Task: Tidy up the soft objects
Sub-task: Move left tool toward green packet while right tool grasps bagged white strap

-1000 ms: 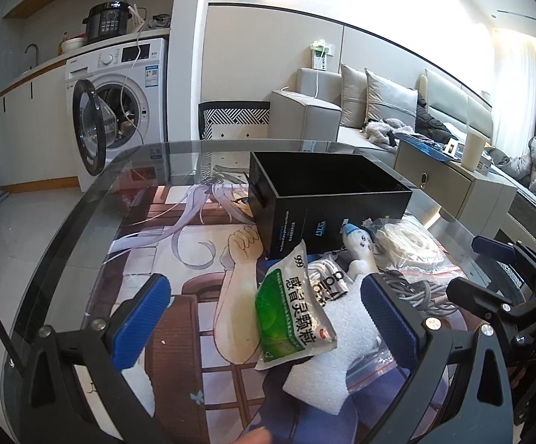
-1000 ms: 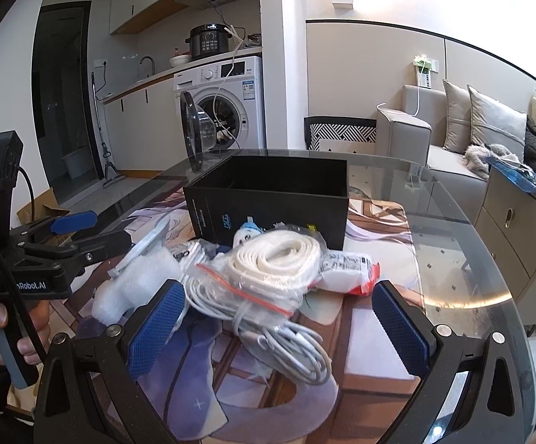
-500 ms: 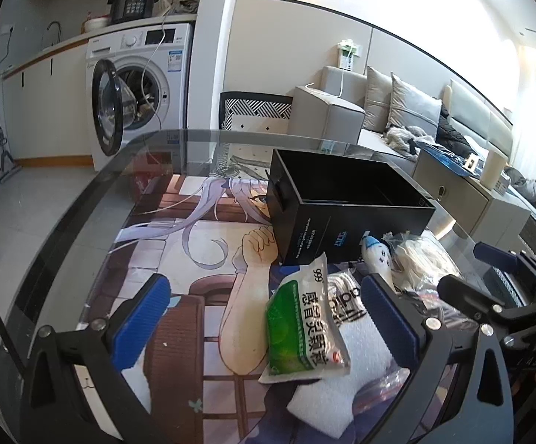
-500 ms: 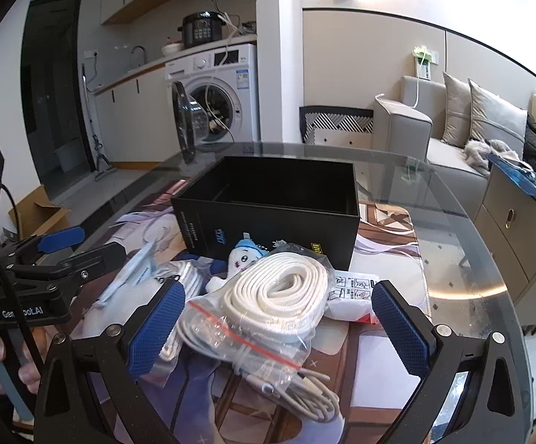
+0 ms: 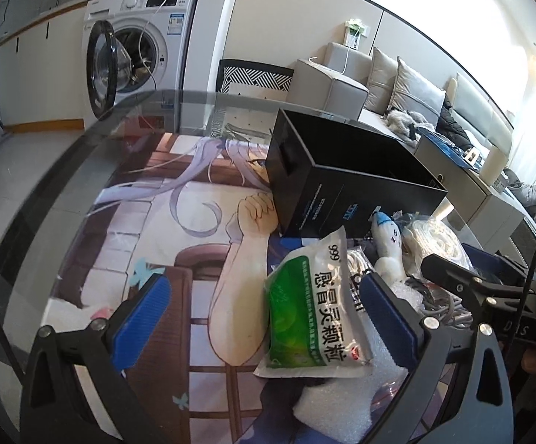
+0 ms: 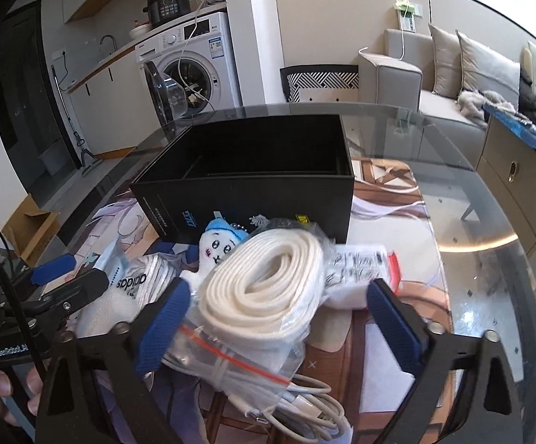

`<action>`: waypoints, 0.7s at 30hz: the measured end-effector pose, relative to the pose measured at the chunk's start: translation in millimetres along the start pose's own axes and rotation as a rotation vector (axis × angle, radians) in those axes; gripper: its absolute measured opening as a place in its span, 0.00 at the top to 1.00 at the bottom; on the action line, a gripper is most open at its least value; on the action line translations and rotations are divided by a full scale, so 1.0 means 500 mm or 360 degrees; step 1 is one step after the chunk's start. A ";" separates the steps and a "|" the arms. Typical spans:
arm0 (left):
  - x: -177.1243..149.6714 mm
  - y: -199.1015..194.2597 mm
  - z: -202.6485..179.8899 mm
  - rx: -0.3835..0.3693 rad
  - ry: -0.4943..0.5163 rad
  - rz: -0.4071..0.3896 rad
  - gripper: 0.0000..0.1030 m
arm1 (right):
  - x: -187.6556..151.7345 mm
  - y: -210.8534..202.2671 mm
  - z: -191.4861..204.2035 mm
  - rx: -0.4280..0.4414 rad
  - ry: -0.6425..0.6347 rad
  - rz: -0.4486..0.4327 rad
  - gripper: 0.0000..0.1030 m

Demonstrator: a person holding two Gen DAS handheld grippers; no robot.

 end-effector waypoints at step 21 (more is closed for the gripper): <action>-0.002 -0.012 -0.013 -0.0083 0.0047 0.0021 0.10 | -0.038 -0.056 -0.011 0.0198 0.0026 -0.0124 0.72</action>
Point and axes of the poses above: each gripper's, at about its wrist camera, not at the fingertips, and y roughly the way its jaws point, z to its left, x to its top, the point moved 3 cm from there along y, roughly the way its jaws point, and after that the axes turned 10 degrees about z, right-handed, at the moved point
